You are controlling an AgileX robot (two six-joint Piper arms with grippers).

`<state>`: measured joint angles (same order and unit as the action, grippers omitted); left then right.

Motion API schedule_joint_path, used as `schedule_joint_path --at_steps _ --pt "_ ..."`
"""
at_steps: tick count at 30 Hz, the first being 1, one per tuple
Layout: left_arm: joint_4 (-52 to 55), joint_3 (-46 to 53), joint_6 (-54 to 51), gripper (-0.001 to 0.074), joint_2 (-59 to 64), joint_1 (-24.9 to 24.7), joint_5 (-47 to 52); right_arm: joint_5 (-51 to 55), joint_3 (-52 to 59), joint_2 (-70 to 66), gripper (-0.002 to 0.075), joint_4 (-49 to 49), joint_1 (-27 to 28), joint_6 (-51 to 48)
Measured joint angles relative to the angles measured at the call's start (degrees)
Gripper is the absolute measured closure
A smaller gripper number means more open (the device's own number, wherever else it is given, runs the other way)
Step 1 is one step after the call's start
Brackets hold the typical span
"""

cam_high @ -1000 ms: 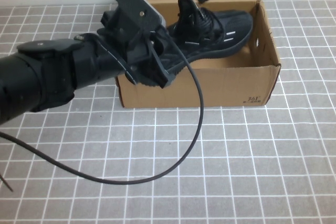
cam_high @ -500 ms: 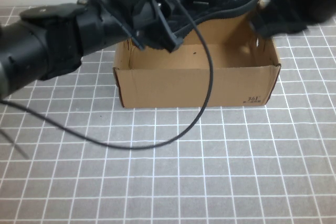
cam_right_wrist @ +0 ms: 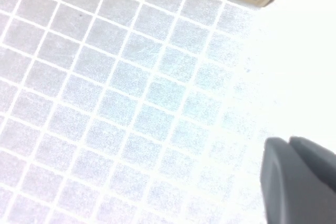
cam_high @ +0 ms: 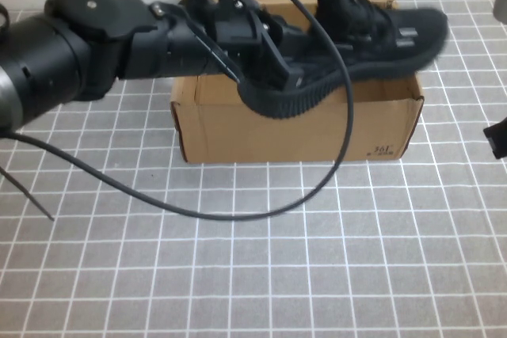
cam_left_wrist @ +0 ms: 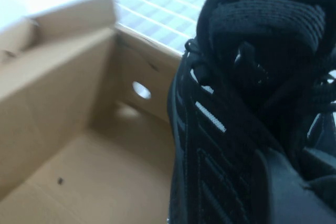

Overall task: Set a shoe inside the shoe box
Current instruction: Place the shoe in the shoe box

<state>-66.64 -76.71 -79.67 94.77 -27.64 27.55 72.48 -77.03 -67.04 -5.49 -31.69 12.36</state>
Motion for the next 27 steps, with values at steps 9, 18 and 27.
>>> schedule_joint_path --at_steps 9,18,27 --pt "16.55 -9.13 12.24 0.0681 1.41 2.29 8.65 -0.08 0.21 0.11 0.0742 -0.16 0.0 0.63" --pt "20.93 -23.37 7.78 0.0681 10.23 7.62 18.95 -0.14 0.21 0.15 0.0742 -2.09 0.0 2.01" --pt "22.66 -31.61 3.71 0.0682 18.97 8.22 21.15 -0.14 0.21 1.79 0.0742 -5.76 0.0 3.58"
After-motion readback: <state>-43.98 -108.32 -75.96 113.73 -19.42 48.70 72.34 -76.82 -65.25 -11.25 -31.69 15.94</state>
